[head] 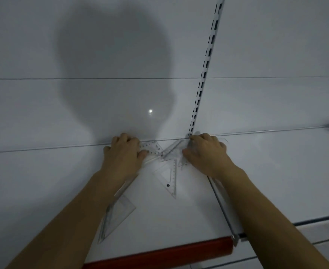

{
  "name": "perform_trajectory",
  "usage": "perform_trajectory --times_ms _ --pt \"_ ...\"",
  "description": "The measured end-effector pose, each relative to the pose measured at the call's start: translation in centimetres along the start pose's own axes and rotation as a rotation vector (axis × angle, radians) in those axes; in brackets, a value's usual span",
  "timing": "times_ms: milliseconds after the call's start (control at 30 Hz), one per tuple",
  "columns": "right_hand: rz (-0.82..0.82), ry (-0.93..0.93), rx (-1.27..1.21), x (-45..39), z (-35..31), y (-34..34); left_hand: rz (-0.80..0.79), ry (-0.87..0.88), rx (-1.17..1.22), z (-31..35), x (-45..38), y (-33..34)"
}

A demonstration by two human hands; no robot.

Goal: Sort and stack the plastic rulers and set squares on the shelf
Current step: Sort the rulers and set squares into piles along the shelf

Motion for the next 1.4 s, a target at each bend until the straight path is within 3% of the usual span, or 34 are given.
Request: perform_trajectory --times_ms 200,400,533,767,967,1200,1300,1400 --pt "0.077 -0.04 -0.082 -0.4 0.8 -0.3 0.098 -0.008 0.176 -1.3 -0.3 -0.4" --pt "0.115 -0.098 -0.169 0.0 1.0 -0.8 0.063 -0.021 0.213 -1.7 -0.2 -0.2" --pt "0.036 -0.162 -0.128 0.6 0.6 -0.4 -0.023 0.034 0.15 -1.1 0.1 0.4" --pt "0.036 -0.227 -0.148 0.9 0.0 0.1 0.079 0.046 0.304 -1.1 0.3 -0.5" --pt "0.149 -0.278 -0.181 1.0 -0.8 -0.7 0.182 0.137 0.347 -0.4 0.6 -1.5" --pt "0.428 -0.389 -0.284 2.9 -2.6 -5.1 0.275 0.206 0.457 0.9 1.7 -4.2" --pt "0.542 -0.373 -0.477 4.9 -2.0 -8.6 0.226 0.25 0.571 2.7 2.6 -5.6" --pt "0.515 -0.28 -0.754 6.4 0.8 -10.4 0.181 0.323 0.519 5.1 2.9 -6.5"
Point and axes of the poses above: each hand's wrist, its own x-axis away from the middle knuckle, its own y-axis out of the palm, z = x × y, the point moved 9 cm from there along -x, towards the middle knuckle, and after that the axes turned 5 degrees about -x, right-handed, at the moved point
